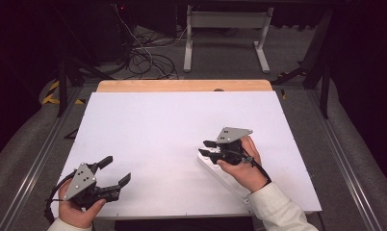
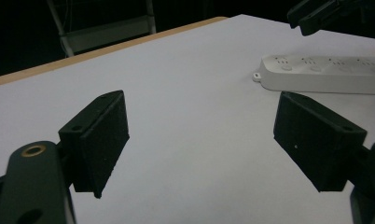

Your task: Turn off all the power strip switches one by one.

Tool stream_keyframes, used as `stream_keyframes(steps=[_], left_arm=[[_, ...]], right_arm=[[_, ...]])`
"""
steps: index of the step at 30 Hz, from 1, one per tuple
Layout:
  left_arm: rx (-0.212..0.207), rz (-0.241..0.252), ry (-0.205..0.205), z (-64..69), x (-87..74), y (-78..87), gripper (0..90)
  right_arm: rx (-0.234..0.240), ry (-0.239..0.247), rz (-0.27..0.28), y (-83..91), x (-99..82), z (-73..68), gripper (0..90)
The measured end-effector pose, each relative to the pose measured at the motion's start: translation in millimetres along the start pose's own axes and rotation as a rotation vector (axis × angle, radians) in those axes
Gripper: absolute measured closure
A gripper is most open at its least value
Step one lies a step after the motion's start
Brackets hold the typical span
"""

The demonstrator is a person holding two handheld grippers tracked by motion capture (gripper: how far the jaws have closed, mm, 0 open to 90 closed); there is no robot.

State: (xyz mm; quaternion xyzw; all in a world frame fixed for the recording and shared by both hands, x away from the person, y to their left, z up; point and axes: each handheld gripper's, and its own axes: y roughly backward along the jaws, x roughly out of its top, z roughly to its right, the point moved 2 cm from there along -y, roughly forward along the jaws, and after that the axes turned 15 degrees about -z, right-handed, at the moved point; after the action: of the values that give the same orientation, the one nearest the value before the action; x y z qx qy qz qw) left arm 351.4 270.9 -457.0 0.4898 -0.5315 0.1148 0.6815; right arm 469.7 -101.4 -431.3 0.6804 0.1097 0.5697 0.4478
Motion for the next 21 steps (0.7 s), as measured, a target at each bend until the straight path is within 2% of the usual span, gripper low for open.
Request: stream_keyframes(steps=[4,9,14,18,21], left_arm=[[-0.004,-0.002,-0.003,-0.2,-0.2,-0.5,18.4],[-0.002,0.001,0.001,-0.1,-0.1,-0.3,18.3],[-0.004,0.001,-0.001,-0.1,0.0,-0.3,18.3],[-0.006,0.001,0.0,-0.2,0.0,0.1,18.1],[-0.007,0.002,-0.002,0.0,0.2,0.1,17.8]], right_arm=[[0.007,-0.008,0.047,5.3,2.3,0.2,46.0],[0.009,-0.05,0.055,13.8,2.2,0.9,38.8],[0.002,-0.052,0.124,26.1,0.4,3.6,29.5],[-0.005,-0.052,0.175,39.0,-5.3,7.1,24.2],[-0.01,-0.068,0.19,48.5,-15.0,11.8,21.9]])
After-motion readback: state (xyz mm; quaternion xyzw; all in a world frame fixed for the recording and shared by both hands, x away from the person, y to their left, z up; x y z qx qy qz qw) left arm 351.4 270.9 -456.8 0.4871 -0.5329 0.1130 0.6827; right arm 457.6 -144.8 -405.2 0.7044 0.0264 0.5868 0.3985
